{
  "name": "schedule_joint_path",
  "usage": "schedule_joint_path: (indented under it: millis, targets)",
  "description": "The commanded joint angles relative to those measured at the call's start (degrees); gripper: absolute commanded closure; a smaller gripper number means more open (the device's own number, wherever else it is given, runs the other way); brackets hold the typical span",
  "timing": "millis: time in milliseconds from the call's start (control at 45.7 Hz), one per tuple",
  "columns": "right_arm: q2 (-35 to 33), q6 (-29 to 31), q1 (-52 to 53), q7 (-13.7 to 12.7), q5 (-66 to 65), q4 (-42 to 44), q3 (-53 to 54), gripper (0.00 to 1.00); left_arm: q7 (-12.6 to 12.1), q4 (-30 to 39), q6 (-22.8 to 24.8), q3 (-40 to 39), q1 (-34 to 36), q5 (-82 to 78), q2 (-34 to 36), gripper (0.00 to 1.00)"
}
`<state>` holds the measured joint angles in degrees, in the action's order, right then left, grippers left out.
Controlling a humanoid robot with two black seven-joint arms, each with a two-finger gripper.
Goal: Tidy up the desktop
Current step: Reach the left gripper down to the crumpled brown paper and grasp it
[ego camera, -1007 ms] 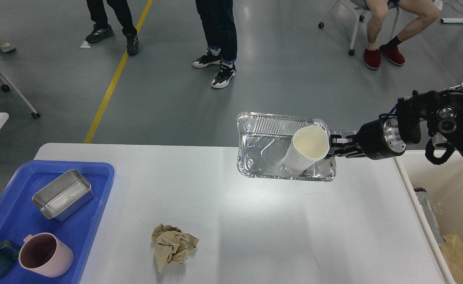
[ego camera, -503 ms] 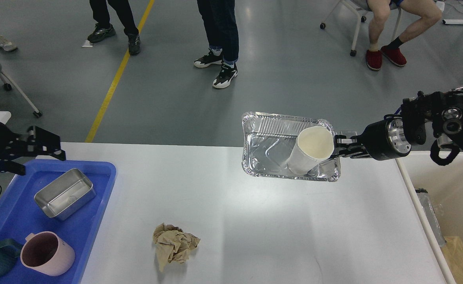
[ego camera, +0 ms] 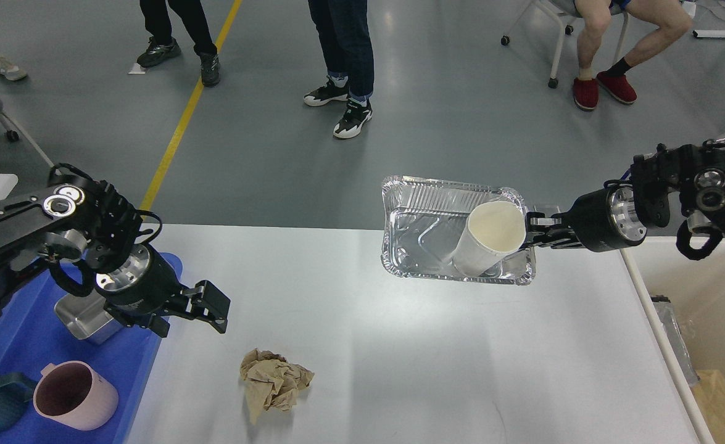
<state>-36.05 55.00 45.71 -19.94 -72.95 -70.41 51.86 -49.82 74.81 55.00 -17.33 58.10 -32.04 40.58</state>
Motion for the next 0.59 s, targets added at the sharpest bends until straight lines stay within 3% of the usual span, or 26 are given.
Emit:
schedule_joint_path:
  millis: [0,328,569]
  targets:
    - [0.0,0.0,0.0,0.0,0.0,0.0,0.0,1.00,-0.4,-0.2,0.0,0.9,-2.0,-2.8,-3.7,0.02]
    - [0.0,0.0,-0.3,0.0,0.0,0.0,0.0,1.00,-1.3,-2.7,0.0,-1.6,-8.7,-8.4,-11.7,0.02]
    - [0.0,0.0,-1.1,0.0,-0.1,0.0,0.0,1.00,-1.3,-5.9,0.0,-3.3,-9.2,-14.4,-14.9,0.02]
